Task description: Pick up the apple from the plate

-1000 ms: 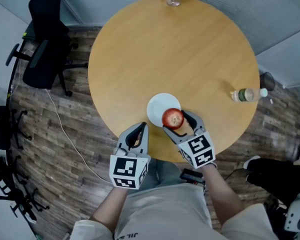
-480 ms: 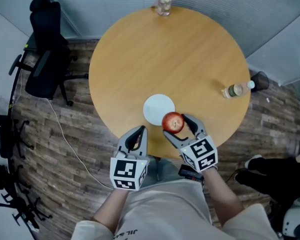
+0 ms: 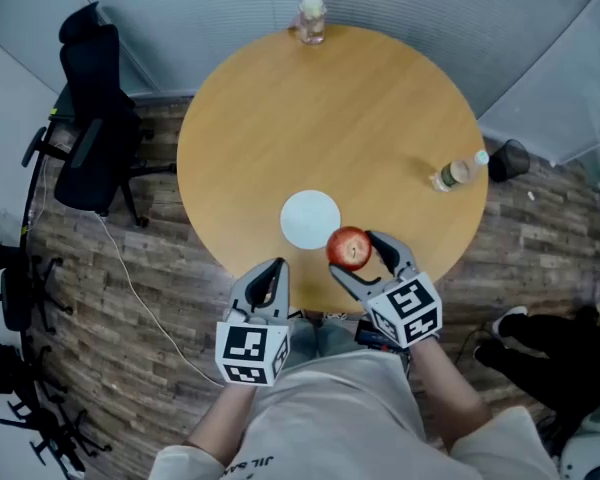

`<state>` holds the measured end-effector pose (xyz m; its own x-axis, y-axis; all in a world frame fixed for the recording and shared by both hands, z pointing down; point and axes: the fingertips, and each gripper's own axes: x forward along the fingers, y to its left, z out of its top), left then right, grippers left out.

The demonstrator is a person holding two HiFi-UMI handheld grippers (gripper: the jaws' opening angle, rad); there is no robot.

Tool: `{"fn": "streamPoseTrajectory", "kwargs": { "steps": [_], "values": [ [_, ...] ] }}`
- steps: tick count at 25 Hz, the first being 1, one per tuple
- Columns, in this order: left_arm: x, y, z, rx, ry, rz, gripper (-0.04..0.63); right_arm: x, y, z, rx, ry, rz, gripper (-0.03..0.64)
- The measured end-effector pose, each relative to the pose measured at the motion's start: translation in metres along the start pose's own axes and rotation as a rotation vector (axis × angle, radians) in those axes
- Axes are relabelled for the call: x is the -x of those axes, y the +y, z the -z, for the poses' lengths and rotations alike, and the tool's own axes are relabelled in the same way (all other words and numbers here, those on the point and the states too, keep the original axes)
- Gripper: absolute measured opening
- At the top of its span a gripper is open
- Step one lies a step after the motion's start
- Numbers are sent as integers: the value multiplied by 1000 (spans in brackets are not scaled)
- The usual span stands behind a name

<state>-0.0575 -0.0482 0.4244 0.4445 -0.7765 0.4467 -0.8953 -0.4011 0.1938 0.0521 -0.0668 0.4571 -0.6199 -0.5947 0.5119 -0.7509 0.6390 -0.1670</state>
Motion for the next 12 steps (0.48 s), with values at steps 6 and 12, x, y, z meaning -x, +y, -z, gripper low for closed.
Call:
{"fn": "streamPoseTrajectory", "kwargs": {
  "steps": [6,12],
  "values": [
    [4,-13,1,-15,-4,15,3,11,2,-7,7,-30,3,365],
    [6,-17,0,-18,-16,15,2,16,4,-10,11,-43,0,365]
  ]
}}
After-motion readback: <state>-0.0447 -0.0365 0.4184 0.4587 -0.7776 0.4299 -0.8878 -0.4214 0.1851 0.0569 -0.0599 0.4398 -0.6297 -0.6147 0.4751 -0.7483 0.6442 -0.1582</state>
